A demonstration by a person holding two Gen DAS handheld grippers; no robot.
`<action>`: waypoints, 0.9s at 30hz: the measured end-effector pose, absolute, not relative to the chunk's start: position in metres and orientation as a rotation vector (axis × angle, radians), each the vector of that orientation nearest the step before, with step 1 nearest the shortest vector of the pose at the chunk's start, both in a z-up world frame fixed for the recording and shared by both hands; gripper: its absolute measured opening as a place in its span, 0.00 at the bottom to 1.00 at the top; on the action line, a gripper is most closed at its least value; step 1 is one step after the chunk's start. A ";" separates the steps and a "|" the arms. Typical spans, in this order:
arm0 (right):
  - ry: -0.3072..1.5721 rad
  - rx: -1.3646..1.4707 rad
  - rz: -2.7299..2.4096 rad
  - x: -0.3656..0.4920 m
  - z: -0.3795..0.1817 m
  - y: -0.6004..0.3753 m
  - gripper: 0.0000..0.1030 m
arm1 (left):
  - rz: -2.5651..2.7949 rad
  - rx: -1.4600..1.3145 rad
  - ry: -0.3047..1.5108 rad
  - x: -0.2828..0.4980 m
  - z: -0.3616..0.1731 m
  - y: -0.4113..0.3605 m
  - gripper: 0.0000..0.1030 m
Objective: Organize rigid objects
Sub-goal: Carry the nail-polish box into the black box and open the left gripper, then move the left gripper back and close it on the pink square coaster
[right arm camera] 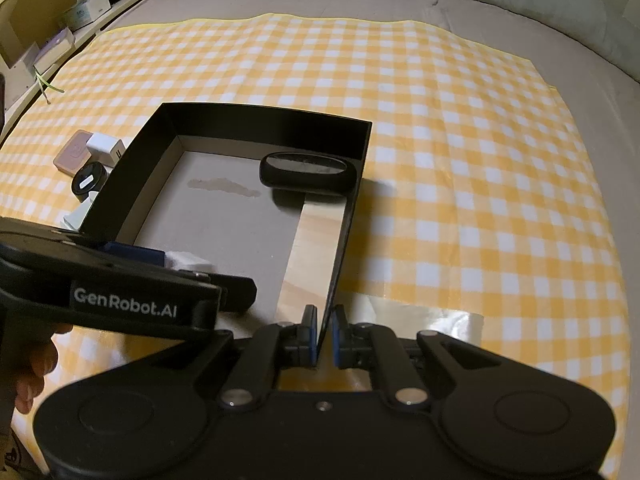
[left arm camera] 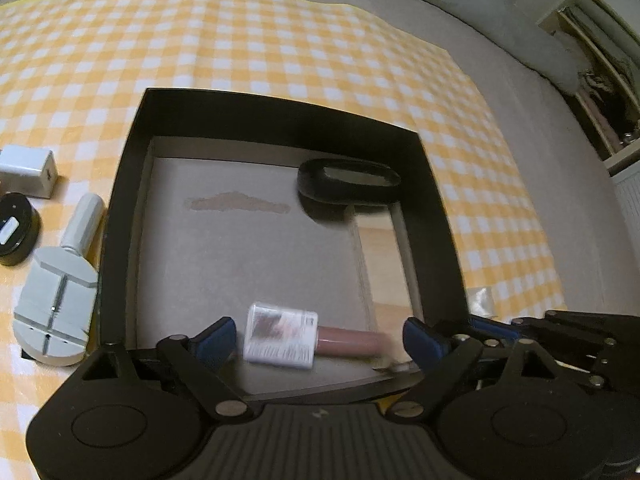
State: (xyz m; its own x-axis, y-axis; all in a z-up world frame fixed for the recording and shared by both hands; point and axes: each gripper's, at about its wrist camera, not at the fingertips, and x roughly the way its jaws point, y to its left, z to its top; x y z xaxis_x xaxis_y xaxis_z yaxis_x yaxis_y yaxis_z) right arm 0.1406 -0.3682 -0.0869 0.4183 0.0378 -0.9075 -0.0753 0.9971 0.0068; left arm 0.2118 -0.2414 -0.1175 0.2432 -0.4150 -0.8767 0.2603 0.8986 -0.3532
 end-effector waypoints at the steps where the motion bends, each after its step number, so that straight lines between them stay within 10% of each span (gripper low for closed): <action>1: 1.138 -0.035 0.070 0.141 -0.087 -0.368 0.07 | -0.469 -0.149 1.247 0.213 -0.117 -0.241 0.92; 27: 1.139 -0.050 0.067 0.142 -0.088 -0.367 0.08 | -0.543 -0.110 1.058 0.196 -0.062 -0.216 0.96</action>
